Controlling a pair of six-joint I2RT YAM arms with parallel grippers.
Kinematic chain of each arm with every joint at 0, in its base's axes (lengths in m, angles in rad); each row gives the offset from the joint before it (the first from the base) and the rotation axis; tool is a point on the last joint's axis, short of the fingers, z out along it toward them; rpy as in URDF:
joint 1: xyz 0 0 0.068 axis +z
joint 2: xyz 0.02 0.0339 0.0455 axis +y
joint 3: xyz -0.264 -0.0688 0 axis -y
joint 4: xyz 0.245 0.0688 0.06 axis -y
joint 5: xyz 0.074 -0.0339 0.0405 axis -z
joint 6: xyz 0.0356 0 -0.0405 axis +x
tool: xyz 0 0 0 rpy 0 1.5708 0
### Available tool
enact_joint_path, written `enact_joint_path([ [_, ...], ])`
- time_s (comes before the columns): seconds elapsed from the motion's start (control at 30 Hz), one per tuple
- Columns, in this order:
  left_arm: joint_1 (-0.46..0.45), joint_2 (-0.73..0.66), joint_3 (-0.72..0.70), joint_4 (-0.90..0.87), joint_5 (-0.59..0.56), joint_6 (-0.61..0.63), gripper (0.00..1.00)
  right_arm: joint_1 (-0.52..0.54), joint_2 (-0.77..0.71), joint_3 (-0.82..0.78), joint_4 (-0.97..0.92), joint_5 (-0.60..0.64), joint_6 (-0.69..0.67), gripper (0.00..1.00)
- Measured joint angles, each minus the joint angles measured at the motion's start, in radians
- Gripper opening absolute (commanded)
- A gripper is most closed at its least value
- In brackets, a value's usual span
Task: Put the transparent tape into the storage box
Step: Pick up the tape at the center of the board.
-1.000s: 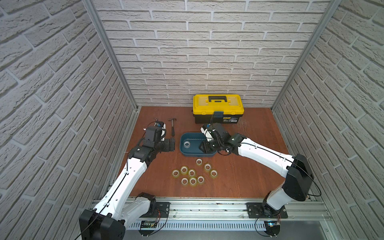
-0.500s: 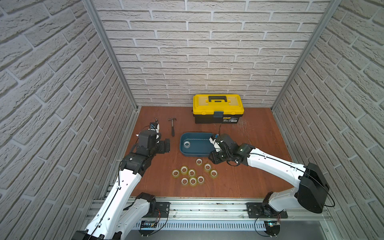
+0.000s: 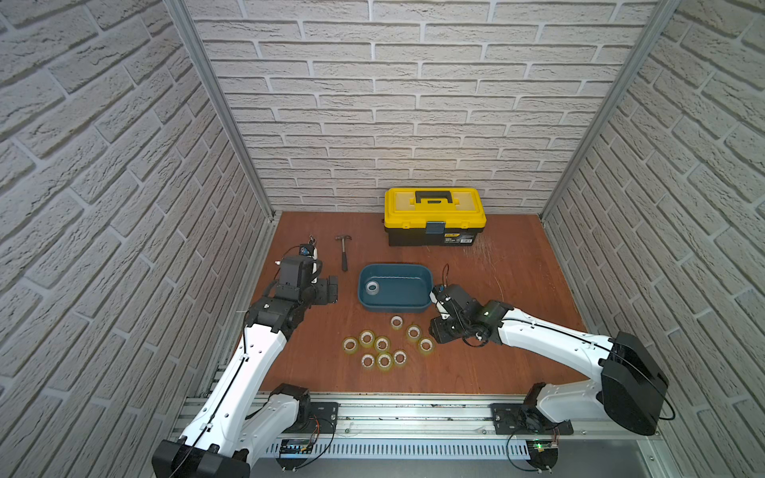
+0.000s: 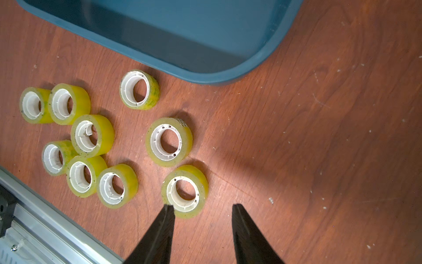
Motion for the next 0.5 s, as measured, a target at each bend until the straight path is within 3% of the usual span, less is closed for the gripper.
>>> enact_joint_path([
  [0.5, 0.006, 0.0, 0.0, 0.0, 0.016, 0.0, 0.98, 0.047, 0.099, -0.032, 0.047, -0.014, 0.038, 0.46],
])
